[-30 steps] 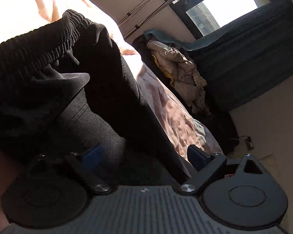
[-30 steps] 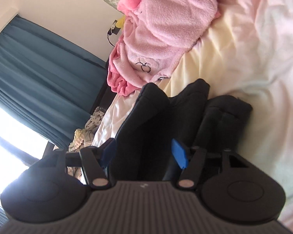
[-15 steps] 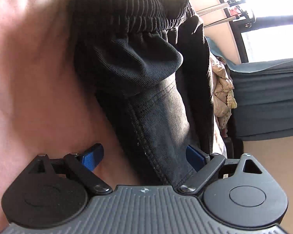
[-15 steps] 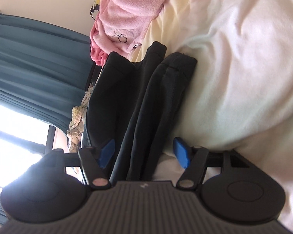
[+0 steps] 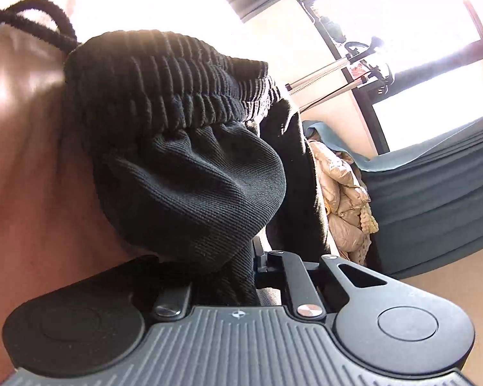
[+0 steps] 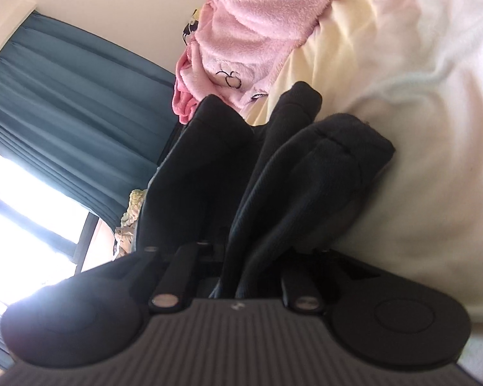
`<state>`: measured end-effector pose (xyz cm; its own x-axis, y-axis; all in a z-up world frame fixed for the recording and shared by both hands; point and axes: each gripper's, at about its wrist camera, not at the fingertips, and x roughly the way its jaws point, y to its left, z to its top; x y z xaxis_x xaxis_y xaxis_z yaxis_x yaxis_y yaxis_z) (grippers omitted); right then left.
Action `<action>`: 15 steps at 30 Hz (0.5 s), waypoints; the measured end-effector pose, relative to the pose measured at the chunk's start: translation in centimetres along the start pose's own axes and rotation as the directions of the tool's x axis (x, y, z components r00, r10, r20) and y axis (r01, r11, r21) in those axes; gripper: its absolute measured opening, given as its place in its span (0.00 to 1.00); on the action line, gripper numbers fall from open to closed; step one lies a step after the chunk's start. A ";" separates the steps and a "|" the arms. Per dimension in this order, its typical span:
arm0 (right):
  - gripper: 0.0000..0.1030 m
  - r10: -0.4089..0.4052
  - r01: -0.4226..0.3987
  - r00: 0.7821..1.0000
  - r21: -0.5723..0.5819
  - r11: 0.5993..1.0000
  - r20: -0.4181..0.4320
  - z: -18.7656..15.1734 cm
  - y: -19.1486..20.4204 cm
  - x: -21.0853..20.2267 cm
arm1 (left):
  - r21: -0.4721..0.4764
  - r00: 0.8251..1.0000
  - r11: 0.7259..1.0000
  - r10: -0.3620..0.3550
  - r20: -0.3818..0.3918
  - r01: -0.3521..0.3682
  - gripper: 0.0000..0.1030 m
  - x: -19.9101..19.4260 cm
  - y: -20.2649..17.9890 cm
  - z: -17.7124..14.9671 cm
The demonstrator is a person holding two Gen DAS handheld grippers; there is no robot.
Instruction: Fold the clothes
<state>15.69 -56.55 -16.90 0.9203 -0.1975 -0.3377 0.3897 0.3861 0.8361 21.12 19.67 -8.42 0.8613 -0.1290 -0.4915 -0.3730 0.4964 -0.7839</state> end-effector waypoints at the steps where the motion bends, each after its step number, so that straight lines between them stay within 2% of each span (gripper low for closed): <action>1: 0.09 0.001 -0.001 1.000 -0.008 1.000 0.008 0.1 0.5 -0.6 | 0.018 1.000 1.000 -0.020 0.007 0.020 0.13 -0.7 -0.4 0.3; 5: 0.09 -0.015 0.015 1.000 -0.009 1.000 0.026 0.6 2.2 -4.1 | -0.015 0.998 0.998 -0.067 0.019 0.068 0.13 -3.8 -0.7 1.7; 9: 0.09 -0.079 0.082 0.995 0.055 0.995 -0.059 0.0 0.6 -7.3 | -0.109 0.998 0.992 -0.057 0.007 0.058 0.13 -6.6 1.5 2.3; 11: 0.09 -0.107 0.117 0.989 0.089 0.989 -0.106 -0.3 -0.3 -8.9 | -0.096 0.999 0.995 -0.032 -0.023 0.030 0.13 -6.8 2.3 2.2; 13: 0.10 -0.134 0.153 0.979 0.122 0.981 -0.154 -0.7 -1.3 -10.5 | -0.040 0.998 0.999 -0.010 -0.068 0.007 0.15 -6.4 2.7 2.1; 15: 0.19 -0.149 0.183 0.968 0.161 0.970 -0.202 -1.1 -2.3 -11.8 | 0.016 0.994 1.000 0.026 -0.106 -0.024 0.18 -6.2 2.3 1.9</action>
